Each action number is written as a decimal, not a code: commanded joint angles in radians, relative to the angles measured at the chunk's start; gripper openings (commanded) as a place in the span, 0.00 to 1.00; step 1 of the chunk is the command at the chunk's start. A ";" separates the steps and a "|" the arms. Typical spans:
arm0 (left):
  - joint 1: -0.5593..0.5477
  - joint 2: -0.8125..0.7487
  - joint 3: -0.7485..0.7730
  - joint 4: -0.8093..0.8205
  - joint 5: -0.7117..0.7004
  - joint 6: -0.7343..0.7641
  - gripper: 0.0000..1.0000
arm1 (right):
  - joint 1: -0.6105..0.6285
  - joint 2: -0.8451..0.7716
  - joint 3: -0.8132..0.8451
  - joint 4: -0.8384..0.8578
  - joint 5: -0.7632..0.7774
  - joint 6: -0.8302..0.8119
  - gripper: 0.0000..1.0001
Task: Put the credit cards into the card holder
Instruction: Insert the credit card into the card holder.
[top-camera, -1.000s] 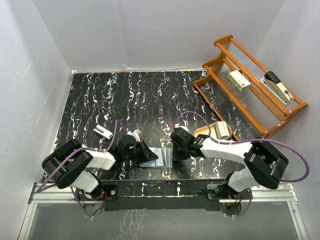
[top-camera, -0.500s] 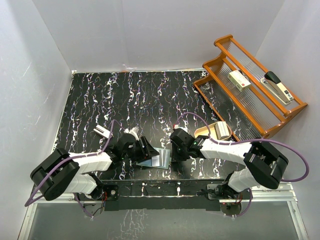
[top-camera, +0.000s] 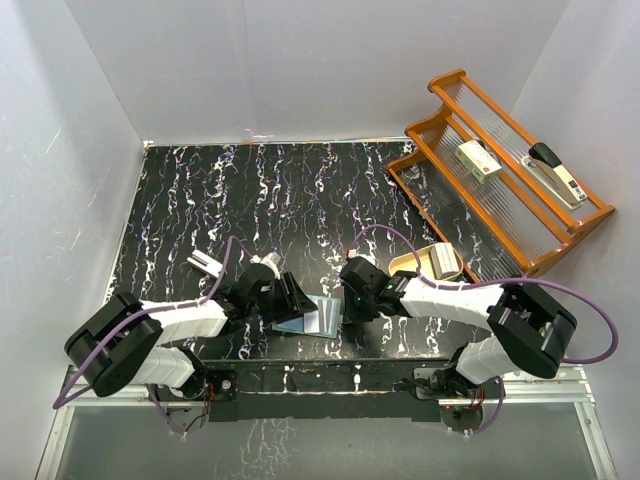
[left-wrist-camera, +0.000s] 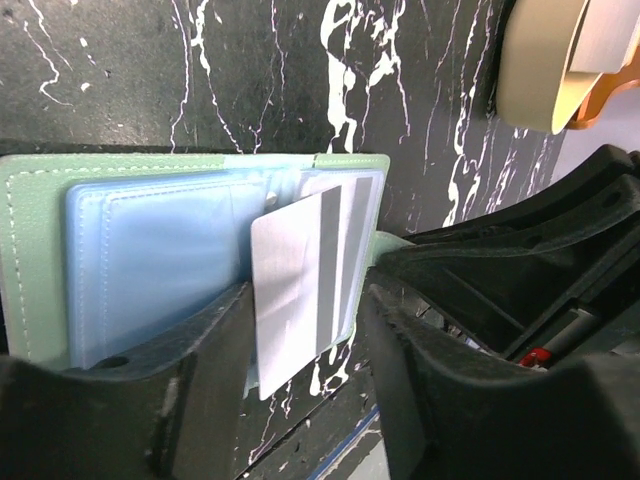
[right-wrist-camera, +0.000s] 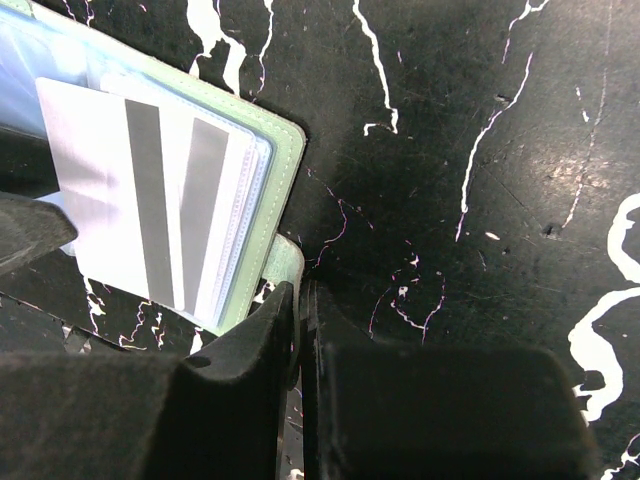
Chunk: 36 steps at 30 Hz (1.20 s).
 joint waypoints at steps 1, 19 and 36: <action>-0.006 0.036 0.035 0.002 0.035 0.033 0.41 | 0.007 -0.002 0.010 0.033 0.015 -0.015 0.01; -0.041 0.124 0.136 -0.067 0.041 0.130 0.35 | 0.007 0.085 0.071 0.086 0.045 -0.142 0.00; -0.045 -0.023 0.158 -0.240 -0.091 0.128 0.53 | 0.004 0.008 0.131 -0.034 0.082 -0.169 0.21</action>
